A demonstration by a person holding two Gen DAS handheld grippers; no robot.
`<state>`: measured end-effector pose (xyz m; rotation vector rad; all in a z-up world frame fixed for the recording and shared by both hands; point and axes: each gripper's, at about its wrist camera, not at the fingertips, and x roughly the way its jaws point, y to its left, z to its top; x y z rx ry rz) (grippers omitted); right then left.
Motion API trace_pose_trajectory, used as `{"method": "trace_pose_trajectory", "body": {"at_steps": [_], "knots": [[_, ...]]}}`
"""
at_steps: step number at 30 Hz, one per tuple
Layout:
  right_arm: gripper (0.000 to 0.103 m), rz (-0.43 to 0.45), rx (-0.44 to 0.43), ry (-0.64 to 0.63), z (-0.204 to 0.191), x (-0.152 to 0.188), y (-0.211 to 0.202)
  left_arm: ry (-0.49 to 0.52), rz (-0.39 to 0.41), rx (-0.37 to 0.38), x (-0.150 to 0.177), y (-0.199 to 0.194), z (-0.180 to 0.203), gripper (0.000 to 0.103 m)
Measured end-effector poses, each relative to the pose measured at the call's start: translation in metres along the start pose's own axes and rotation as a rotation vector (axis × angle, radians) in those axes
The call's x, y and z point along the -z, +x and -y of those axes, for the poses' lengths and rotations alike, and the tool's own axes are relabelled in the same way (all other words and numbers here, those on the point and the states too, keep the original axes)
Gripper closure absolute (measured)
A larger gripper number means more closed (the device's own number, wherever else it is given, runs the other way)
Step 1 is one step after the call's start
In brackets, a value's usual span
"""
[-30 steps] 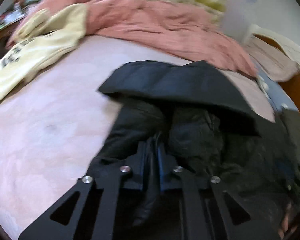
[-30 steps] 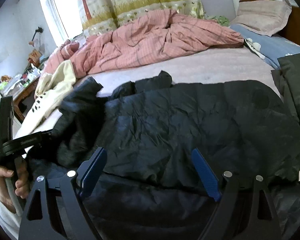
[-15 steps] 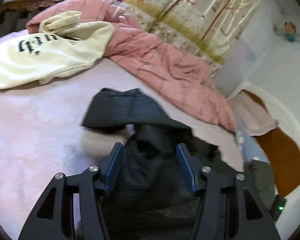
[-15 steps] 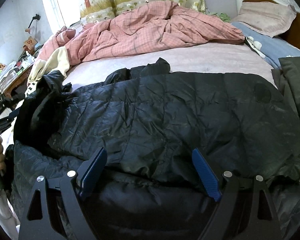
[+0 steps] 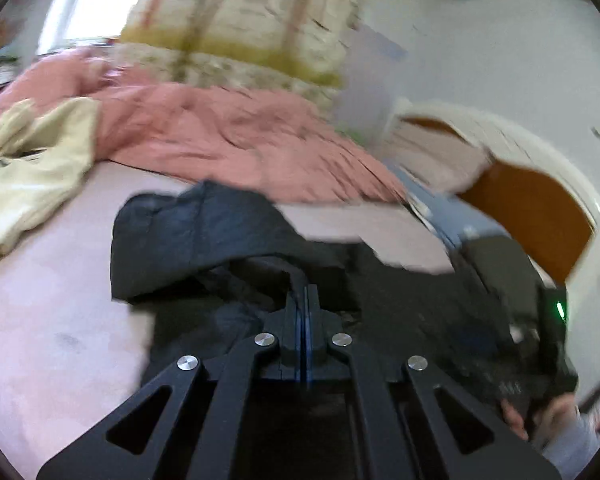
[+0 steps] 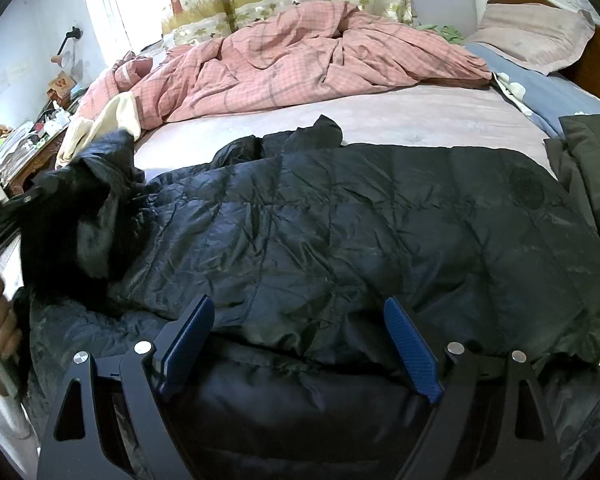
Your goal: Fold large clothes
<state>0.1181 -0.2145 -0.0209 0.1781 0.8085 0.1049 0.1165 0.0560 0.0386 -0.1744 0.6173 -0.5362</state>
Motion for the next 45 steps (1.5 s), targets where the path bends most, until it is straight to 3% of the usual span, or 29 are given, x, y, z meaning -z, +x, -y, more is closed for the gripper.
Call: {"method": "trace_pose_trajectory", "body": {"at_steps": [2, 4, 7, 11, 14, 17, 20, 23, 28, 32, 37, 40, 42, 43, 44, 45], "knots": [[0.015, 0.015, 0.0, 0.009, 0.001, -0.001, -0.005, -0.038, -0.111, 0.046, 0.017, 0.018, 0.01, 0.103], [0.015, 0.042, 0.0, 0.025, 0.003, -0.003, -0.014, -0.055, -0.224, 0.035, 0.042, 0.037, 0.017, 0.103], [0.015, 0.084, -0.016, 0.04, 0.007, -0.007, -0.027, -0.048, -0.288, 0.0, 0.062, 0.047, 0.03, 0.103], [0.015, 0.099, -0.12, 0.008, 0.0, -0.014, -0.037, -0.055, -0.289, 0.004, 0.065, 0.042, 0.033, 0.103], [0.015, 0.054, -0.221, -0.118, -0.03, -0.02, -0.027, -0.109, -0.287, 0.013, 0.064, 0.049, 0.027, 0.103], [0.018, 0.011, -0.18, -0.296, -0.071, -0.02, -0.01, -0.151, -0.281, 0.033, 0.065, 0.049, 0.019, 0.103], [0.025, -0.054, -0.194, -0.355, -0.093, -0.019, 0.009, -0.147, -0.275, 0.034, 0.064, 0.046, 0.019, 0.103], [0.031, -0.055, -0.069, -0.387, -0.105, -0.023, 0.029, -0.143, -0.272, 0.024, 0.064, 0.043, 0.018, 0.103], [0.032, 0.048, 0.058, -0.2, -0.064, -0.045, 0.025, -0.165, -0.252, 0.001, 0.059, 0.038, 0.011, 0.103], [0.032, 0.002, 0.095, -0.146, -0.03, -0.056, 0.029, -0.178, -0.231, -0.014, 0.052, 0.032, 0.007, 0.103], [0.032, -0.106, -0.001, -0.009, 0.006, -0.055, 0.033, -0.134, -0.241, -0.104, 0.052, 0.036, 0.01, 0.102], [0.032, -0.208, -0.091, -0.02, 0.012, -0.048, 0.034, -0.118, -0.199, -0.142, 0.05, 0.03, 0.009, 0.101], [0.032, -0.208, -0.072, -0.095, 0.008, -0.04, 0.027, -0.077, -0.127, -0.123, 0.041, 0.015, 0.015, 0.094], [0.032, -0.199, -0.062, -0.115, 0.006, -0.038, 0.023, -0.061, -0.075, -0.129, 0.034, 0.003, 0.017, 0.071], [0.032, -0.196, -0.064, -0.118, 0.004, -0.037, 0.02, -0.055, -0.027, -0.148, 0.027, -0.008, 0.018, 0.038], [0.032, -0.196, -0.078, -0.117, 0.004, -0.036, 0.016, -0.064, 0.015, -0.183, 0.019, -0.016, 0.016, 0.028]]}}
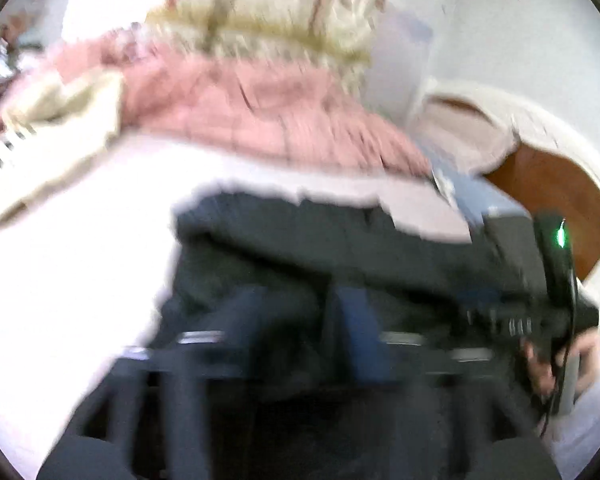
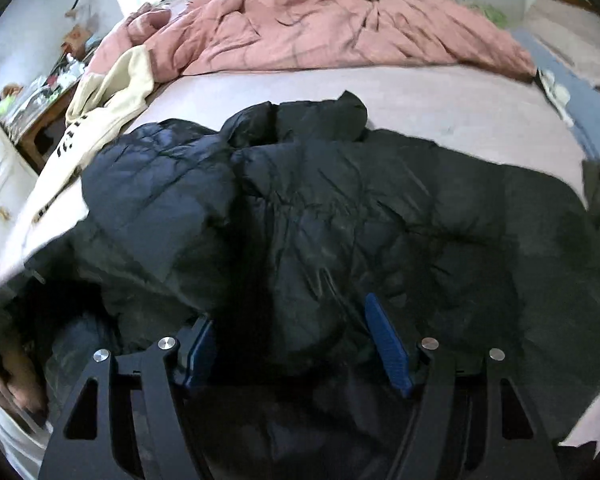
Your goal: Fold large clothes
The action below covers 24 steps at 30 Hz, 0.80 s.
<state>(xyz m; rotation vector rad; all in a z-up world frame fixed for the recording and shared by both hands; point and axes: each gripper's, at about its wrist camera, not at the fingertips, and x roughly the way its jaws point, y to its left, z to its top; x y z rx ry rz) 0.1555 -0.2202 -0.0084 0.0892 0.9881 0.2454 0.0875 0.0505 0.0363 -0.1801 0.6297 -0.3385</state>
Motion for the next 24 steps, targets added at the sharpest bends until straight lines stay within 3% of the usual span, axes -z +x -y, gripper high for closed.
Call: {"method": "trace_pose_trajectory", "body": {"at_steps": [2, 4, 6, 9, 11, 12, 15, 17, 18, 21, 24], "knots": [[0.032, 0.0, -0.051, -0.009, -0.001, 0.001, -0.008, -0.05, 0.01, -0.088, -0.018, -0.002, -0.005, 0.027], [0.032, -0.015, -0.101, -0.032, -0.006, 0.002, -0.016, -0.095, 0.015, -0.083, -0.034, 0.004, -0.009, 0.027], [0.032, -0.002, -0.093, -0.06, -0.017, 0.003, -0.024, -0.192, -0.032, -0.09, -0.043, 0.024, -0.022, 0.027], [0.032, 0.049, -0.026, -0.057, -0.022, 0.002, -0.035, -0.341, -0.123, 0.0, -0.036, 0.068, -0.054, 0.027], [0.032, 0.08, 0.029, -0.046, -0.019, -0.001, -0.041, -0.358, -0.14, 0.109, -0.025, 0.089, -0.062, 0.03], [0.032, 0.091, 0.052, -0.042, -0.017, -0.002, -0.042, -0.361, -0.173, 0.093, -0.018, 0.099, -0.066, 0.035], [0.032, 0.085, 0.053, -0.024, -0.01, -0.004, -0.04, -0.344, -0.136, 0.111, -0.012, 0.098, -0.064, 0.06], [0.032, 0.069, 0.058, -0.016, -0.006, -0.005, -0.034, -0.317, -0.084, 0.161, -0.015, 0.087, -0.06, 0.091], [0.032, 0.065, 0.065, -0.013, -0.005, -0.004, -0.032, -0.295, -0.057, 0.177, -0.017, 0.081, -0.056, 0.097], [0.032, 0.061, 0.077, 0.001, -0.004, -0.002, -0.028, -0.202, 0.022, 0.177, -0.026, 0.055, -0.039, 0.101], [0.032, 0.106, 0.111, 0.026, -0.001, -0.004, -0.038, -0.006, 0.144, 0.102, -0.03, 0.019, -0.001, 0.101]]}}
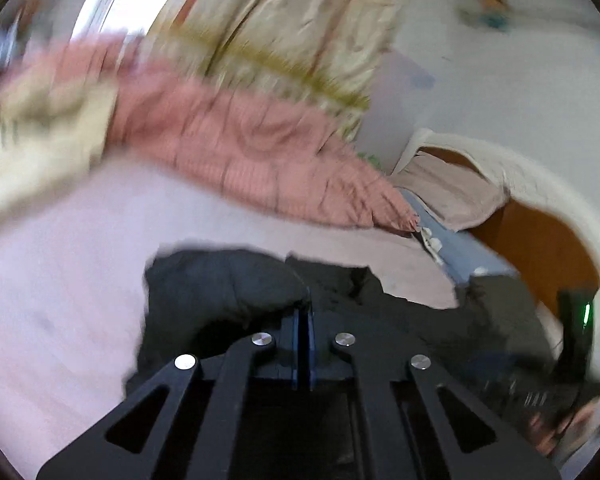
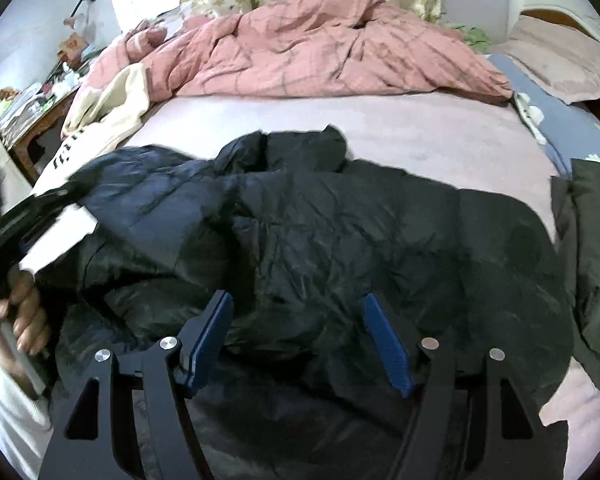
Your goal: Fold large clothes
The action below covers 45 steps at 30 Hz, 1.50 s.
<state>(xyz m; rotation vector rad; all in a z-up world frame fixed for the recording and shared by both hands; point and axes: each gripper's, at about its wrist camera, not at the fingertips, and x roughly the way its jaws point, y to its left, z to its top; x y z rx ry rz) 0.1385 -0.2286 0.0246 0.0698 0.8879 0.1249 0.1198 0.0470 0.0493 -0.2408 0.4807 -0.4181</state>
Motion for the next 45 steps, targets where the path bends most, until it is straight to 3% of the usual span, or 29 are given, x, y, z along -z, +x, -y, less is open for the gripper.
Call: {"method": "trace_pose_trajectory", "body": {"at_steps": [2, 6, 12, 15, 17, 20, 22, 24, 26, 30, 33, 35, 41, 45], "knots": [[0.032, 0.048, 0.031, 0.02, 0.004, -0.003, -0.012, 0.094, 0.056, 0.018, 0.002, -0.019, 0.026, 0.101], [0.032, 0.139, 0.045, 0.074, 0.014, -0.007, -0.044, 0.157, 0.034, 0.02, 0.028, -0.025, 0.071, 0.101], [0.032, 0.143, 0.043, 0.115, 0.026, 0.005, -0.071, 0.212, -0.122, 0.01, 0.085, -0.004, 0.114, 0.098], [0.032, 0.125, 0.035, 0.127, 0.029, 0.017, -0.074, 0.226, -0.133, 0.015, 0.1, -0.014, 0.128, 0.073], [0.032, 0.119, 0.034, 0.134, 0.029, 0.022, -0.074, 0.252, -0.095, -0.004, 0.104, -0.03, 0.139, 0.047], [0.032, 0.139, 0.048, 0.145, 0.027, 0.029, -0.076, 0.256, -0.022, -0.017, 0.099, -0.055, 0.143, 0.029], [0.032, 0.155, 0.039, 0.147, 0.024, 0.031, -0.076, 0.277, 0.068, -0.049, 0.094, -0.075, 0.139, 0.021], [0.032, 0.17, 0.021, 0.149, 0.021, 0.033, -0.074, 0.294, 0.16, -0.147, 0.083, -0.089, 0.128, 0.017], [0.032, 0.176, -0.001, 0.15, 0.017, 0.035, -0.071, 0.25, 0.216, -0.238, 0.066, -0.097, 0.105, 0.016], [0.032, 0.165, -0.147, 0.148, -0.002, 0.041, -0.062, 0.085, 0.178, -0.28, 0.041, -0.097, 0.041, 0.015], [0.032, 0.11, -0.312, 0.131, -0.032, 0.045, -0.046, 0.059, 0.163, -0.345, 0.038, -0.093, 0.014, 0.009], [0.032, 0.084, -0.363, 0.107, -0.055, 0.047, -0.038, 0.066, 0.165, -0.365, 0.037, -0.093, 0.004, 0.001], [0.032, 0.02, -0.438, 0.088, -0.106, 0.056, -0.01, 0.011, 0.235, -0.372, 0.037, -0.109, -0.014, 0.001], [0.035, 0.102, -0.4, -0.024, -0.127, 0.062, -0.008, -0.039, 0.24, -0.366, 0.038, -0.114, -0.022, 0.001]]}}
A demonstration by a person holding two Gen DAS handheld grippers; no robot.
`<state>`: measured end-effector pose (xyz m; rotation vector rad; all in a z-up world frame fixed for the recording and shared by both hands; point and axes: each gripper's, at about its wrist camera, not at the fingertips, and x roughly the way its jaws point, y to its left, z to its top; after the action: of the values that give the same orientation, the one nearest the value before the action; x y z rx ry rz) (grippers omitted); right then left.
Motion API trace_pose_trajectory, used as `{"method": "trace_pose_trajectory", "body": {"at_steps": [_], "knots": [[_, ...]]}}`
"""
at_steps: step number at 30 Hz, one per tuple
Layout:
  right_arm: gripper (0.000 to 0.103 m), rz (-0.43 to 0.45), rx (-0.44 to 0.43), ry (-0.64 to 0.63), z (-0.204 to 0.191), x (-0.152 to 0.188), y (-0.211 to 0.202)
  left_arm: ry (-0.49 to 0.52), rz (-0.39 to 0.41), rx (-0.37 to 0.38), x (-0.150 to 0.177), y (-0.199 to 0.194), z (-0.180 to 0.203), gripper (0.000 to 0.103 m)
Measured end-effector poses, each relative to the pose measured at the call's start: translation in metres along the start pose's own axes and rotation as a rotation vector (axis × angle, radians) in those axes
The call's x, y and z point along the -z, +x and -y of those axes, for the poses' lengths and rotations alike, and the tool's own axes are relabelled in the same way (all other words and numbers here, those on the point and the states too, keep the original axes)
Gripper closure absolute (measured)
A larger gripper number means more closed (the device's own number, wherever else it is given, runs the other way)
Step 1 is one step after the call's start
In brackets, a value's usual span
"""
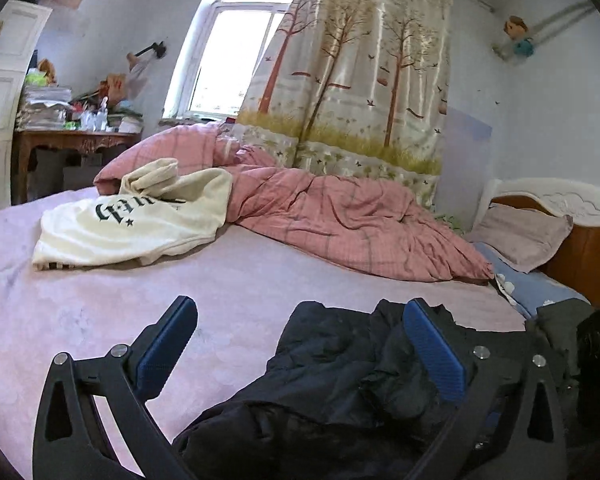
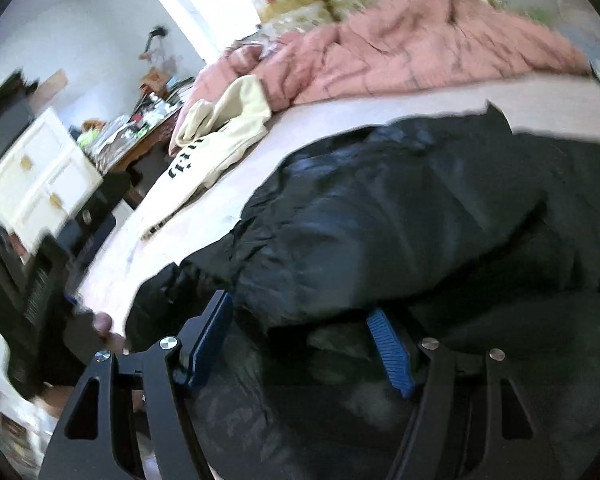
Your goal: Fold large clothes
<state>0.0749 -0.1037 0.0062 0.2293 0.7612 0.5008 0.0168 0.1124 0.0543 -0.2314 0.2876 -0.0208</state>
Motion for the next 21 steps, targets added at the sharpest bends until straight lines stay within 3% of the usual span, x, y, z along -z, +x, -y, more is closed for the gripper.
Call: {"method": "trace_pose_trajectory", "body": {"at_steps": [2, 4, 7, 10, 13, 18, 21], "knots": [[0.071, 0.013, 0.022, -0.049, -0.004, 0.0, 0.0, -0.003, -0.004, -0.007, 0.001, 0.001, -0.001, 0.001], [0.087, 0.016, 0.004, -0.044, -0.001, 0.0, -0.005, -0.002, -0.013, 0.009, 0.002, 0.002, -0.001, 0.001], [0.09, 0.053, 0.05, -0.086, 0.003, -0.001, -0.026, 0.013, -0.015, 0.027, 0.004, 0.003, 0.005, 0.001], [0.09, 0.054, 0.234, -0.147, 0.013, -0.007, -0.049, 0.024, -0.01, 0.076, 0.007, 0.002, 0.011, 0.001], [0.09, 0.037, 0.473, -0.143, 0.041, -0.01, -0.076, 0.039, -0.036, 0.082, 0.01, 0.009, 0.019, 0.001], [0.089, 0.019, 0.767, -0.019, 0.12, -0.011, -0.119, 0.056, -0.108, 0.084, 0.018, 0.022, 0.031, 0.001], [0.089, 0.009, 0.833, 0.086, 0.161, -0.01, -0.131, 0.125, -0.195, 0.117, 0.027, 0.031, 0.043, 0.001]]}}
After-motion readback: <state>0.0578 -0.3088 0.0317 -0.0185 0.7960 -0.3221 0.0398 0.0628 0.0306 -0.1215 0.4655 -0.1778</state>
